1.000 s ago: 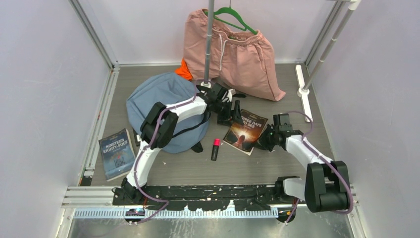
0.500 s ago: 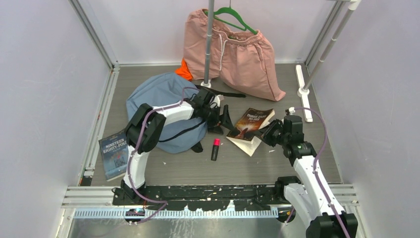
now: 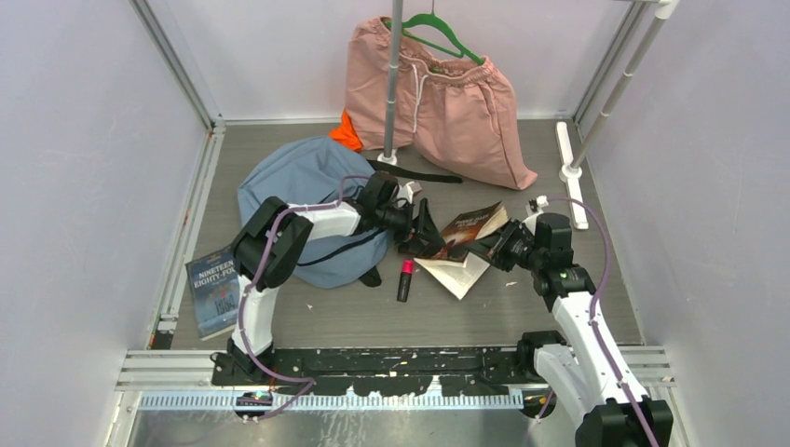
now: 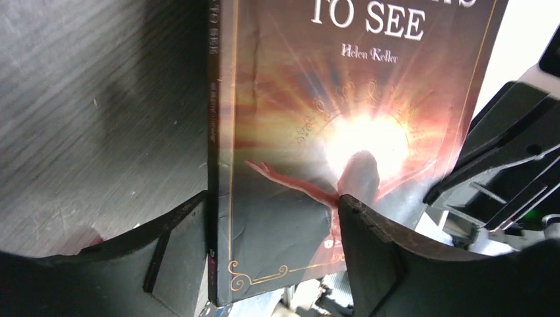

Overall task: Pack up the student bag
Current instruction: Pick up the book from the center of the board.

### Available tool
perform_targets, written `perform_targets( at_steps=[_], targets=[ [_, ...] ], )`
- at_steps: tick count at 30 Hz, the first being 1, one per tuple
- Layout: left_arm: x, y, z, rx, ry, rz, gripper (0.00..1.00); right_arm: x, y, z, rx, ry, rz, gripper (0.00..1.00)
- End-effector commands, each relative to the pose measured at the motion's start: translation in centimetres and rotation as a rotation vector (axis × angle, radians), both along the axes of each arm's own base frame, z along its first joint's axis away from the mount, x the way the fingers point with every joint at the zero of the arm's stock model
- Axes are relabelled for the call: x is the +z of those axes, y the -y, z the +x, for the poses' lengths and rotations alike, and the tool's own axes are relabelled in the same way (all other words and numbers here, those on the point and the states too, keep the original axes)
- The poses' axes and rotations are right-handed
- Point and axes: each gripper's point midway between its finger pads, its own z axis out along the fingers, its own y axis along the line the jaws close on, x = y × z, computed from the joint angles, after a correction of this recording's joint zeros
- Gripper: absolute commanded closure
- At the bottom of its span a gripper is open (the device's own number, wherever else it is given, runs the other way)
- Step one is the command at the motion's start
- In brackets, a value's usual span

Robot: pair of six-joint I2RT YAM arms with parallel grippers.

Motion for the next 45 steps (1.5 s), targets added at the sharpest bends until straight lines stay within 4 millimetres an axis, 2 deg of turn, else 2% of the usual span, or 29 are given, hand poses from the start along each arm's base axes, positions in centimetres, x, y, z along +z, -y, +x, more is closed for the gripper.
perform_targets(
  at_steps=[1, 5, 8, 11, 12, 20, 21, 22, 23, 24, 25, 29, 33, 36, 37, 41, 44, 45],
  targets=[
    [4.7, 2.1, 0.7, -0.033, 0.021, -0.237, 0.35, 5.1, -2.2, 0.3, 0.135, 0.175, 0.095, 0.99],
    [6.2, 2.8, 1.0, -0.044, -0.036, -0.38, 0.52, 4.3, -2.1, 0.2, 0.131, 0.161, 0.09, 0.99],
    [6.8, 3.1, 1.3, -0.03, -0.068, -0.445, 0.75, 3.4, -2.1, 0.0, 0.135, 0.145, 0.083, 0.99],
    [6.9, 3.2, 1.5, -0.015, -0.069, -0.459, 0.96, 2.2, -2.1, -0.6, 0.154, 0.109, 0.069, 0.99],
    [7.0, 3.2, 1.6, -0.01, -0.065, -0.461, 1.0, 1.8, -2.0, -0.8, 0.158, 0.097, 0.06, 0.99],
    [8.9, 2.2, 2.9, 0.062, 0.03, -0.417, 1.0, 0.2, -1.4, -1.6, 0.138, 0.031, 0.014, 0.99],
    [9.4, 1.9, 3.0, 0.078, 0.049, -0.405, 1.0, -0.2, -1.2, -1.6, 0.124, 0.013, 0.004, 0.92],
    [9.7, 1.7, 3.2, 0.09, 0.068, -0.389, 1.0, -0.6, -1.0, -1.6, 0.119, -0.003, -0.004, 0.6],
    [10.0, 1.4, 3.2, 0.1, 0.086, -0.372, 1.0, -0.8, -0.9, -1.7, 0.113, -0.021, -0.011, 0.24],
    [10.4, 1.3, 3.3, 0.111, 0.107, -0.359, 1.0, -0.8, -0.8, -1.7, 0.102, -0.031, -0.014, 0.05],
    [10.9, 1.0, 3.3, 0.12, 0.128, -0.345, 1.0, -0.6, -0.8, -1.5, 0.092, -0.028, -0.007, 0.01],
    [13.9, 0.1, 2.7, 0.131, 0.224, -0.344, 1.0, 1.0, -1.1, -0.5, 0.051, 0.003, 0.06, 0.0],
    [16.3, -1.3, 2.0, 0.159, 0.273, -0.355, 1.0, 2.7, -2.8, 0.7, 0.056, 0.018, 0.265, 0.0],
    [17.6, -2.7, 1.4, 0.193, 0.292, -0.383, 1.0, 5.1, -3.7, 1.6, 0.09, 0.115, 0.395, 0.0],
    [18.7, -3.2, 1.3, 0.208, 0.304, -0.413, 1.0, 5.5, -3.8, 1.8, 0.095, 0.136, 0.419, 0.0],
    [20.9, -5.0, 1.1, 0.244, 0.298, -0.484, 1.0, 7.8, -3.9, 2.9, 0.089, 0.237, 0.538, 0.0],
    [22.4, -5.5, 0.7, 0.242, 0.281, -0.528, 1.0, 10.0, -3.8, 3.5, 0.098, 0.341, 0.622, 0.0],
    [22.9, -5.7, 0.5, 0.244, 0.28, -0.544, 1.0, 9.9, -3.8, 3.9, 0.096, 0.334, 0.634, 0.0]
  ],
)
